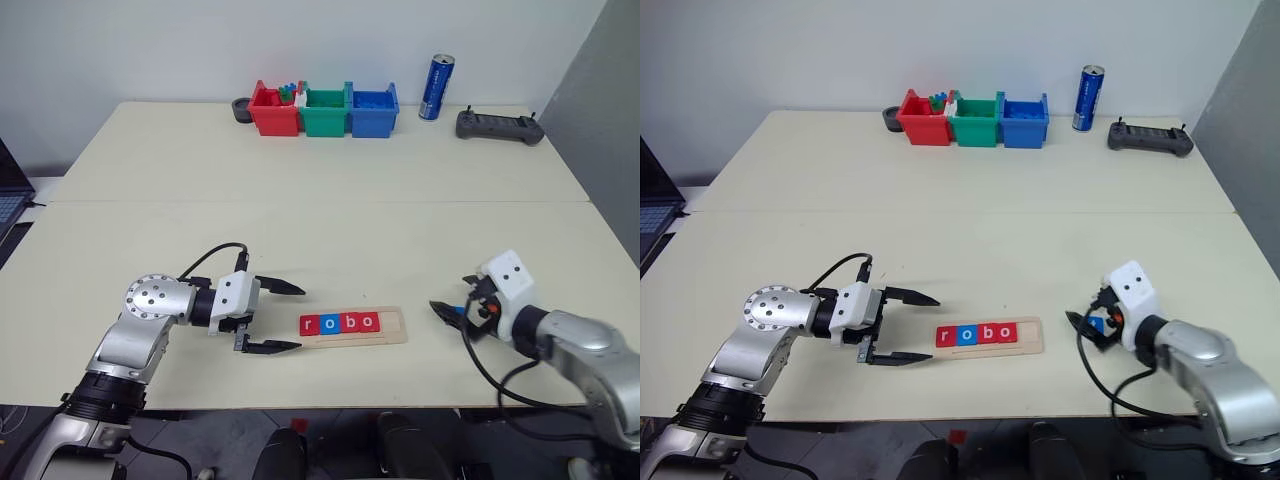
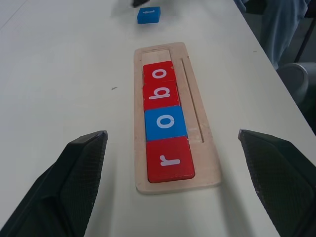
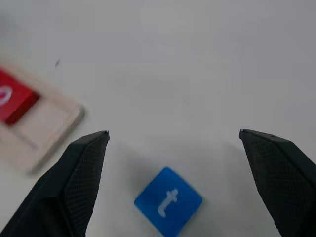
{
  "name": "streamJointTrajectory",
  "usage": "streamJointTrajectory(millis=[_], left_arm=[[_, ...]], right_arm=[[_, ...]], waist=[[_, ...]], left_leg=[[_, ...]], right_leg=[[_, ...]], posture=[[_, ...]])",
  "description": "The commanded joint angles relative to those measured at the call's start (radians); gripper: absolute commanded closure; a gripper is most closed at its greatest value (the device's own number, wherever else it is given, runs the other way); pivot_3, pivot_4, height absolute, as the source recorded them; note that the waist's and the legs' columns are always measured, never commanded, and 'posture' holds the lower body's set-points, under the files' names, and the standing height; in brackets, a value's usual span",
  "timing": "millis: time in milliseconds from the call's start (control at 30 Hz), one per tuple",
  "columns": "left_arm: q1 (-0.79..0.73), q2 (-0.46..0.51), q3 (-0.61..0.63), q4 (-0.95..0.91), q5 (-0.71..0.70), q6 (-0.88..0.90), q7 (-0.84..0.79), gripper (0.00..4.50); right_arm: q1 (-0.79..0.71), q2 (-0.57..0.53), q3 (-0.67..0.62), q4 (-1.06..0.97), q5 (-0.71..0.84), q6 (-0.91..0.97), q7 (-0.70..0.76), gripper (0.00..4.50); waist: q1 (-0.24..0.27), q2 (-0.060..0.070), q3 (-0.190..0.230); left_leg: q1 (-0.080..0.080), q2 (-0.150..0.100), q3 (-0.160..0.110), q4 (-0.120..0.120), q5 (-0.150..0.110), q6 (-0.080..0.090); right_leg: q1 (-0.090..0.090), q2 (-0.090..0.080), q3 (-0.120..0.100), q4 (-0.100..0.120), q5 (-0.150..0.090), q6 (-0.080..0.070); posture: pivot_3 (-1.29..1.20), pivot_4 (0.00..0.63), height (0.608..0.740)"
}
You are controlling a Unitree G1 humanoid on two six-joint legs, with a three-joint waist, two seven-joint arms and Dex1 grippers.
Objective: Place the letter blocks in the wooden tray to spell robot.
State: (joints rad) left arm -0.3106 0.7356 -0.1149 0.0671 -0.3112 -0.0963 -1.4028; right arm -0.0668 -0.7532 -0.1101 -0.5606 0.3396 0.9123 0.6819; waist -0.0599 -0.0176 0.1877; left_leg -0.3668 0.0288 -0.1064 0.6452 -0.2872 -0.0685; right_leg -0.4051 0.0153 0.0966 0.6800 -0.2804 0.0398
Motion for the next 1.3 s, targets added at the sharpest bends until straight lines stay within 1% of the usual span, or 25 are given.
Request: streamJointTrajectory(millis=[33,100,167,333,433,533,600,767,800,967,1067,1200,1300], left_arm=[[0.002,0.002,0.01,-0.059,-0.01,0.012,0.018,0.0],[0.001,0.006,0.011,-0.078,-0.012,0.029,0.026,0.0],[-0.002,0.007,0.01,-0.091,-0.013,0.043,0.031,0.0],[-0.013,0.002,0.01,-0.119,-0.019,0.082,0.045,0.0],[-0.017,0.002,0.011,-0.122,-0.018,0.09,0.045,0.0],[-0.017,0.003,0.013,-0.114,-0.015,0.086,0.042,0.0],[-0.013,0.004,0.014,-0.105,-0.013,0.076,0.039,0.0],[-0.001,0.005,0.017,-0.101,-0.012,0.063,0.038,0.0],[0.004,0.005,0.018,-0.099,-0.012,0.059,0.037,0.0],[0.021,0.008,0.022,-0.09,-0.011,0.04,0.036,0.0],[0.025,0.009,0.022,-0.094,-0.01,0.039,0.039,0.0],[0.02,0.01,0.019,-0.115,-0.01,0.053,0.047,0.0],[0.016,0.011,0.017,-0.127,-0.012,0.063,0.051,0.0]], right_arm=[[0.0,-0.09,0.047,0.087,-0.011,-0.152,0.149,0.02],[-0.001,-0.144,0.085,0.139,-0.028,-0.22,0.219,0.02],[-0.011,-0.168,0.116,0.186,-0.047,-0.275,0.252,0.02],[-0.063,-0.174,0.186,0.274,-0.088,-0.358,0.299,0.02],[-0.086,-0.162,0.202,0.308,-0.091,-0.369,0.315,0.02],[-0.105,-0.153,0.209,0.332,-0.087,-0.366,0.325,0.61],[-0.113,-0.153,0.211,0.342,-0.085,-0.368,0.333,1.19],[-0.135,-0.146,0.192,0.331,-0.049,-0.339,0.351,2.94],[-0.137,-0.146,0.189,0.318,-0.039,-0.332,0.357,3.04],[-0.178,-0.131,0.215,0.179,0.012,-0.283,0.376,3.03],[-0.234,-0.112,0.286,0.103,0.001,-0.251,0.378,3.03],[-0.307,-0.098,0.393,0.087,-0.033,-0.207,0.378,3.03],[-0.355,-0.082,0.452,0.121,-0.065,-0.201,0.376,3.03]], waist=[[0.0,0.0,0.0],[0.0,0.0,0.0],[0.0,0.0,0.0],[0.0,0.0,0.0],[0.0,-0.001,0.0],[0.0,-0.001,0.0],[0.001,-0.001,0.0],[0.002,-0.001,0.0],[0.002,-0.001,0.0],[0.0,0.0,0.0],[-0.002,0.0,0.0],[0.004,-0.001,0.0],[0.006,-0.001,0.0]], left_leg=[[0.0,0.0,0.0,0.0,0.0,0.0],[0.0,0.0,0.0,0.0,0.0,0.0],[0.0,0.0,0.0,0.0,0.0,0.0],[0.0,0.0,0.0,0.001,0.0,0.0],[0.0,0.0,0.0,0.001,0.0,0.0],[0.0,0.0,0.0,0.001,0.0,0.0],[0.001,0.0,0.0,0.001,0.0,0.0],[0.0,0.0,0.0,0.001,0.0,0.0],[0.0,0.0,0.0,0.001,0.0,0.0],[0.001,0.0,0.0,0.001,0.0,0.0],[0.001,0.001,0.0,0.001,0.0,0.0],[0.0,0.0,-0.001,0.001,0.0,0.0],[0.0,0.0,-0.001,0.001,0.0,0.0]], right_leg=[[0.0,0.0,0.0,0.0,0.0,0.0],[0.0,0.0,0.0,0.0,0.0,0.0],[0.0,0.0,0.0,0.0,0.0,-0.001],[0.0,0.0,0.0,0.001,0.001,-0.001],[0.0,0.0,0.0,0.001,0.001,-0.002],[0.0,0.0,0.0,0.001,0.002,-0.002],[0.0,0.0,0.0,0.001,0.002,-0.002],[0.0,0.0,0.0,0.001,0.002,-0.003],[0.0,0.0,0.0,0.001,0.002,-0.003],[0.0,0.0,0.0,0.001,0.002,-0.003],[0.0,0.0,0.0,0.001,0.002,-0.003],[0.0,0.0,-0.001,0.001,0.002,-0.003],[0.0,-0.001,-0.001,0.0,0.002,-0.003]], posture=[[0.0,0.15,0.74],[0.0,0.15,0.74],[0.0,0.15,0.74],[0.0,0.15,0.74],[0.0,0.15,0.74],[0.0,0.15,0.74],[0.0,0.15,0.74],[0.0,0.15,0.74],[0.0,0.15,0.74],[0.0,0.15,0.74],[0.0,0.15,0.74],[0.0,0.15,0.74],[0.0,0.15,0.74]])
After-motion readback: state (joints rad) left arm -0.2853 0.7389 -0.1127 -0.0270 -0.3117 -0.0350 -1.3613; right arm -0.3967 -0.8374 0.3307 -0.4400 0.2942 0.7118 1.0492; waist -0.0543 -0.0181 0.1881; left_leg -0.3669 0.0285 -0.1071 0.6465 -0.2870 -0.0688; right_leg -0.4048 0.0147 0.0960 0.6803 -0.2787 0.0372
